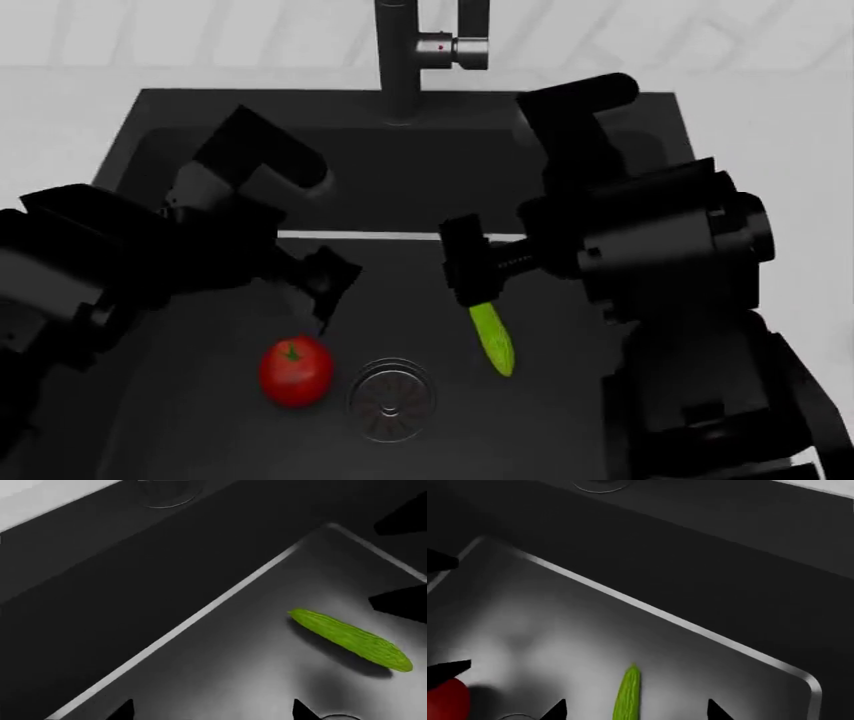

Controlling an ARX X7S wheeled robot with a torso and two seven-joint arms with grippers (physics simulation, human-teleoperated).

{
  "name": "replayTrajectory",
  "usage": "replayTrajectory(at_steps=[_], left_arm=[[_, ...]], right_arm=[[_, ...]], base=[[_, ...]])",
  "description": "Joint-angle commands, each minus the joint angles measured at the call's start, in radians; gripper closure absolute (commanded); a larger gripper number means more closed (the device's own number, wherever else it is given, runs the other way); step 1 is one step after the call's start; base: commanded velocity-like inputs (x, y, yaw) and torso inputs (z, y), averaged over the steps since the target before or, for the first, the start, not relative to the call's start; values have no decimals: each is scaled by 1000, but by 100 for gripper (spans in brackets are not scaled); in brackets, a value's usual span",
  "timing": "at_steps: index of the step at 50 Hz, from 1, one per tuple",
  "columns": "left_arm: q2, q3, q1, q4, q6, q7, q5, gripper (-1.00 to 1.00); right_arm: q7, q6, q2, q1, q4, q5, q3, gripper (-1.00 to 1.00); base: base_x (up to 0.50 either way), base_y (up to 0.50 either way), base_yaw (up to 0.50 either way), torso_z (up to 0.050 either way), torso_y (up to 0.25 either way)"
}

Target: Pick the vegetables from the sink and place them on the cutting board.

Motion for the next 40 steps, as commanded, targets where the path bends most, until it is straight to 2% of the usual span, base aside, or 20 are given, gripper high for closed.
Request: replayTrajectory(at_steps=[1, 8, 16, 40], left_arm=[[71, 224, -64, -145, 3, 193, -161, -100], [71, 406, -89, -220, 54, 172, -328, -100], [71, 547, -62, -255, 60, 173, -353, -100], [71, 601, -12, -254, 59, 241, -327, -100]], right_arm=[[-89, 17, -38, 65, 141, -94, 40, -100], [-77, 24, -28, 71, 141, -138, 76, -100], [-57, 18, -14, 78, 141, -151, 109, -100], [-51, 20, -22, 88, 141, -168, 113, -100]], base=[[0, 0, 0, 0, 0], [0, 0, 0, 0, 0], [0, 0, 0, 0, 0], [0, 0, 0, 0, 0]])
